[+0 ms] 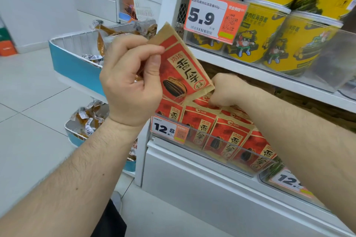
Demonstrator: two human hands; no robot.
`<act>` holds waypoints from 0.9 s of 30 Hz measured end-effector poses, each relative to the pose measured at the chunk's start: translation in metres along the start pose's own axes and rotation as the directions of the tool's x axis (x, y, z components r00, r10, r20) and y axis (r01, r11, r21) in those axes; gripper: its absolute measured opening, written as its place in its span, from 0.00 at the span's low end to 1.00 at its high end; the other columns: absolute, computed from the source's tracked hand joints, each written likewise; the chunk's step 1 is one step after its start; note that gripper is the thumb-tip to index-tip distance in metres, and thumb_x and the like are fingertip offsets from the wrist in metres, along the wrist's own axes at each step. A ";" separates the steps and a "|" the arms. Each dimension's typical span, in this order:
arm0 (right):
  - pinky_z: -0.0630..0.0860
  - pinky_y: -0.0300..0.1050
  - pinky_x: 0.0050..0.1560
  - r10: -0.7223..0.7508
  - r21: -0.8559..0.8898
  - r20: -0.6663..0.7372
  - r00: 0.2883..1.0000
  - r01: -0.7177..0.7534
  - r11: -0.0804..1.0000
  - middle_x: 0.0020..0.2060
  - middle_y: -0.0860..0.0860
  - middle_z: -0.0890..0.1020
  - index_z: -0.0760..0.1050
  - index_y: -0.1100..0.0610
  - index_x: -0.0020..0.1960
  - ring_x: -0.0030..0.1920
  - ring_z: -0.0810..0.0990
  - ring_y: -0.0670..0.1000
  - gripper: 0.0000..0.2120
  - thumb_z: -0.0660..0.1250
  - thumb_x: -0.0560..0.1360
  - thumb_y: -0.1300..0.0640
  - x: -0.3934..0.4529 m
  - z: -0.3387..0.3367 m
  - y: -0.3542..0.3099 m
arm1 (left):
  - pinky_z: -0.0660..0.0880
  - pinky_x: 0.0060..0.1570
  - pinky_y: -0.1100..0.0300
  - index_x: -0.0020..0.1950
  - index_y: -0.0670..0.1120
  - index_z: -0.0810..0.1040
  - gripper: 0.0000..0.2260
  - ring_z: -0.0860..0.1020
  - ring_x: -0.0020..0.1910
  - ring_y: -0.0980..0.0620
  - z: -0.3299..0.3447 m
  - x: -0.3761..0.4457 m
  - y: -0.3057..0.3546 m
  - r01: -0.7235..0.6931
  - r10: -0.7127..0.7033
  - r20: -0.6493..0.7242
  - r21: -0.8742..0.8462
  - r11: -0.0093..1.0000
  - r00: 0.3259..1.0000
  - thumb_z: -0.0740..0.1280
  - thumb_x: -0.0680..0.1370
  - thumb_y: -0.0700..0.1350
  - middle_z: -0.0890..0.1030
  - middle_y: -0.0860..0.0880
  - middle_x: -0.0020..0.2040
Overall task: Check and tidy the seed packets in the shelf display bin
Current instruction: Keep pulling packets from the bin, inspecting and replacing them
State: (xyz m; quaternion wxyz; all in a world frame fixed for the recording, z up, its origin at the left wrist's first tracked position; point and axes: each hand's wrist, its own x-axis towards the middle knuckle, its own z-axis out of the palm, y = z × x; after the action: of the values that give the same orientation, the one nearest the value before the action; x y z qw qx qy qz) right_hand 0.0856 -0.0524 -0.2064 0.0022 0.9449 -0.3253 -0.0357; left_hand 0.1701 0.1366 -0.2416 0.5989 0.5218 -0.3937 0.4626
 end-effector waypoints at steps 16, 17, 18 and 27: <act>0.80 0.47 0.43 0.064 -0.292 0.083 0.995 -0.037 0.956 0.40 0.52 0.78 0.72 0.56 0.43 0.40 0.78 0.51 0.06 0.70 0.73 0.60 0.029 0.014 -0.012 | 0.73 0.45 0.65 0.45 0.40 0.83 0.05 0.76 0.44 0.55 -0.015 -0.025 -0.006 0.258 -0.224 0.390 -0.038 0.965 0.893 0.68 0.76 0.38 0.77 0.52 0.43; 0.80 0.47 0.42 0.072 -0.286 0.093 0.993 -0.042 0.957 0.40 0.52 0.78 0.73 0.56 0.44 0.40 0.78 0.51 0.05 0.70 0.73 0.60 0.030 0.015 -0.011 | 0.73 0.45 0.65 0.45 0.40 0.83 0.05 0.76 0.43 0.56 -0.014 -0.027 -0.006 0.274 -0.234 0.418 -0.038 0.961 0.878 0.68 0.76 0.38 0.77 0.53 0.43; 0.79 0.46 0.41 0.078 -0.284 0.103 0.992 -0.046 0.958 0.40 0.53 0.79 0.74 0.57 0.45 0.40 0.78 0.51 0.05 0.70 0.73 0.60 0.031 0.015 -0.010 | 0.73 0.45 0.66 0.45 0.41 0.84 0.05 0.76 0.43 0.57 -0.014 -0.029 -0.005 0.294 -0.248 0.442 -0.038 0.955 0.862 0.68 0.76 0.38 0.77 0.55 0.42; 0.80 0.45 0.38 0.071 -0.267 0.043 0.997 -0.057 0.962 0.37 0.53 0.80 0.78 0.58 0.44 0.37 0.80 0.52 0.07 0.74 0.69 0.59 0.040 0.018 -0.008 | 0.78 0.47 0.57 0.45 0.44 0.85 0.07 0.79 0.46 0.55 -0.009 -0.040 0.004 0.424 -0.344 0.573 -0.006 0.906 0.744 0.67 0.75 0.43 0.79 0.55 0.43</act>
State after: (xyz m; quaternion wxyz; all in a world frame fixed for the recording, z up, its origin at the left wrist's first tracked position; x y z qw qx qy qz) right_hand 0.1203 -0.0701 -0.2270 0.1213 0.9239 -0.3478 -0.1033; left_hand 0.1555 0.1394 -0.2803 0.5734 0.6617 -0.4658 0.1280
